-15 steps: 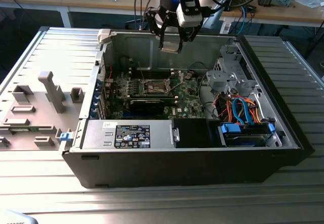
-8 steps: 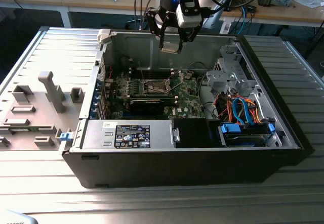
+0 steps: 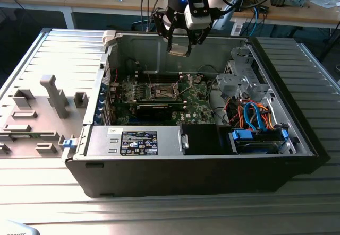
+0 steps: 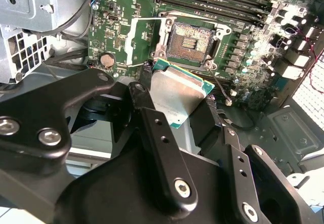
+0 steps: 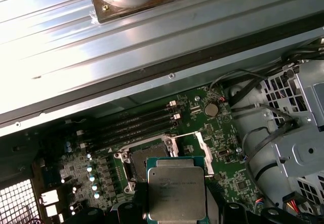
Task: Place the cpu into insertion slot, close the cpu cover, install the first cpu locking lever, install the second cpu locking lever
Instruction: 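Place the cpu into insertion slot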
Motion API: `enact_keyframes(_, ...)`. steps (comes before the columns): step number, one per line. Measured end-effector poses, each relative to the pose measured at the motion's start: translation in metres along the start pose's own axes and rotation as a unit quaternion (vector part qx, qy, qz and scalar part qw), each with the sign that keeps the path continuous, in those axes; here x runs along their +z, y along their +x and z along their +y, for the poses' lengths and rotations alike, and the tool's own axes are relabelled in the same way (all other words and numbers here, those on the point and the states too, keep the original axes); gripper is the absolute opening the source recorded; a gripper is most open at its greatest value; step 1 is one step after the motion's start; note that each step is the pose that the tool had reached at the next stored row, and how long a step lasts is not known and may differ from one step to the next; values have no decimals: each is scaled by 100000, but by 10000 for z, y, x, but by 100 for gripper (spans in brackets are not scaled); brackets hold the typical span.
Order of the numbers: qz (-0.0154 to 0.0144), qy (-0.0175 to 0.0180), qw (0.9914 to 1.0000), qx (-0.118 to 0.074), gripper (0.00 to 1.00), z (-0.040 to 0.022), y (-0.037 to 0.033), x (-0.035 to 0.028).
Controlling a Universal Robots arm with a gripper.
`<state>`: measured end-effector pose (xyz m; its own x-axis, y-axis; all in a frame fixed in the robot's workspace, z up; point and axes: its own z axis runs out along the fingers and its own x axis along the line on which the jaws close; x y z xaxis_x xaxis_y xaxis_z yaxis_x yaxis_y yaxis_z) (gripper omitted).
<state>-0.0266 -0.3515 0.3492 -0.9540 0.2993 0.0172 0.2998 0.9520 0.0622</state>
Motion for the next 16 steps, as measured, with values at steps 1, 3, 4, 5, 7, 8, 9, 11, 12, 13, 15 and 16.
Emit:
enact_keyframes(1,0,0,100000,41,55,0,0,0)
enact_keyframes(3,-6,-2,100000,123,55,0,0,2)
enact_keyframes(4,-10,-2,100000,178,55,0,0,3)
enact_keyframes(5,-11,-4,100000,205,55,0,0,3)
enact_keyframes(7,-17,-4,100000,303,55,0,0,5)
enact_keyframes(8,-20,-9,99999,341,55,0,0,6)
enact_keyframes(9,-22,-7,99999,376,55,0,0,6)
enact_keyframes(11,-26,-9,99999,475,55,0,0,8)
enact_keyframes(12,-32,-11,99999,540,55,-1,0,9)
enact_keyframes(13,-35,-8,99998,602,55,-1,0,9)
enact_keyframes(15,-39,-12,99998,663,55,-1,0,11)
enact_keyframes(16,-44,-12,99998,696,55,-1,0,11)
